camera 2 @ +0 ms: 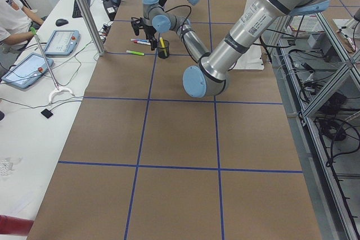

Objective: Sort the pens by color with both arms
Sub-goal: 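Withdraw the right gripper while the left gripper reaches over the cup, then lower the left gripper into the cup and grasp the yellow highlighter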

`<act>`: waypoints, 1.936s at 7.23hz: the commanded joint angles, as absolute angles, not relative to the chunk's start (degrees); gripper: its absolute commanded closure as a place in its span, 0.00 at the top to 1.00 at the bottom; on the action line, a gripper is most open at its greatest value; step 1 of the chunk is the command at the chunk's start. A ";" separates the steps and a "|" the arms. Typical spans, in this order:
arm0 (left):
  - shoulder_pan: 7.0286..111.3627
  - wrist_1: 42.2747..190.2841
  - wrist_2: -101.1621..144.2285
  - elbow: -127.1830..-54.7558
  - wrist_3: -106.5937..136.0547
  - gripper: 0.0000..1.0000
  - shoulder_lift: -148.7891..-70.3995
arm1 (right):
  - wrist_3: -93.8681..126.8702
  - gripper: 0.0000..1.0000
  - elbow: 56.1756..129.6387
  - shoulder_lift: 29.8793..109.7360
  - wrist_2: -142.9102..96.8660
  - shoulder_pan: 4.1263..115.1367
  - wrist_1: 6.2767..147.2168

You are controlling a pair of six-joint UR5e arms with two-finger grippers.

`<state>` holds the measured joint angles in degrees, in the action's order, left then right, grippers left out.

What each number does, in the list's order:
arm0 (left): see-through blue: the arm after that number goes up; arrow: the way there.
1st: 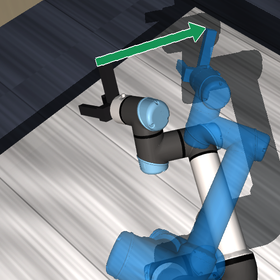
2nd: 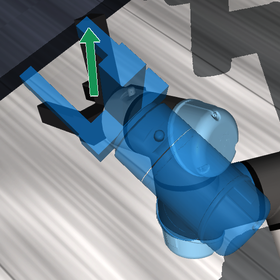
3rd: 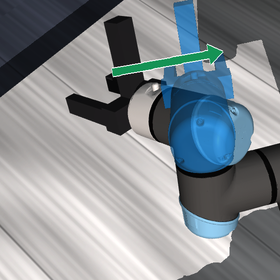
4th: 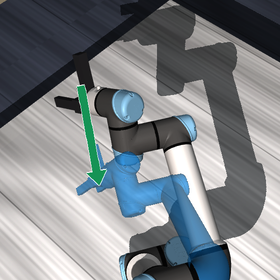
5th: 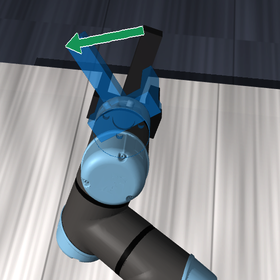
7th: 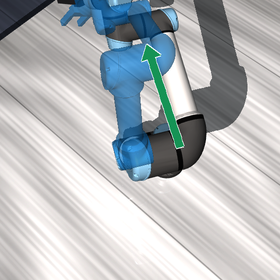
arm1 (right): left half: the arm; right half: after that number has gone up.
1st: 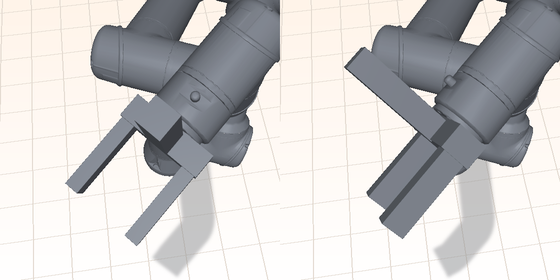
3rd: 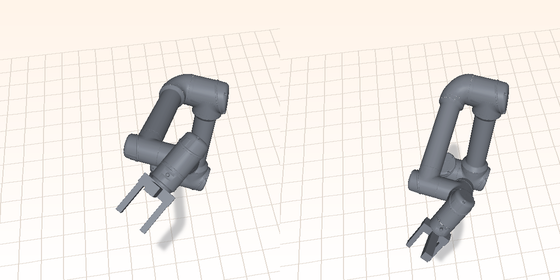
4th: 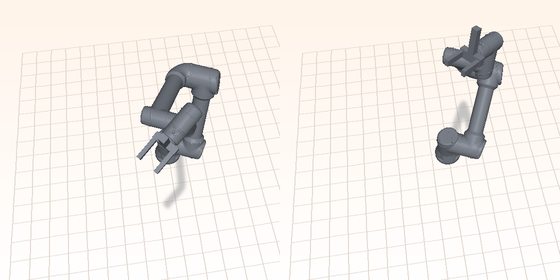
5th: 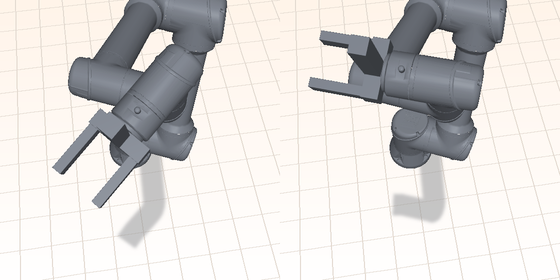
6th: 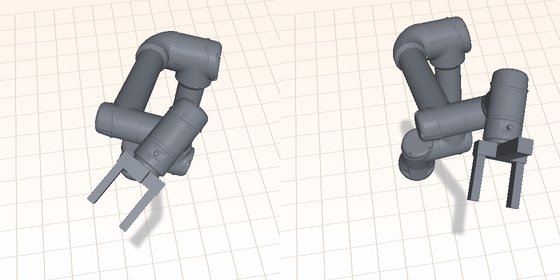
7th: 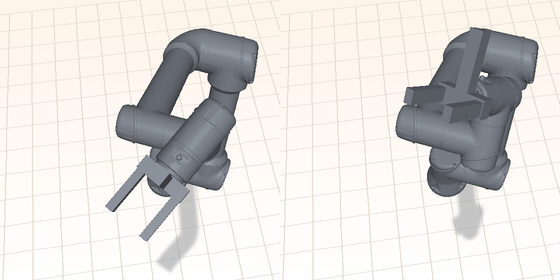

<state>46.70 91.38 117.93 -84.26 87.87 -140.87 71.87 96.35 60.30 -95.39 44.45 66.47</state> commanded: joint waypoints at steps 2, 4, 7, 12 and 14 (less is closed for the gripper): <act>41.41 82.24 111.11 -63.78 96.66 1.00 -160.96 | 69.19 1.00 98.09 70.38 -109.84 51.32 66.36; 40.26 77.10 109.96 -56.98 103.16 1.00 -167.93 | 66.98 1.00 98.09 73.03 -110.39 52.20 66.27; 37.44 70.78 105.82 -51.41 92.60 0.97 -170.51 | 64.34 1.00 98.09 74.62 -110.66 52.65 66.27; 35.95 72.15 110.48 -48.43 95.77 0.91 -169.54 | 64.60 1.00 96.24 74.09 -110.21 52.47 66.18; 36.03 76.37 108.82 -46.94 99.49 0.91 -169.54 | 64.51 1.00 96.15 74.09 -110.13 52.47 66.18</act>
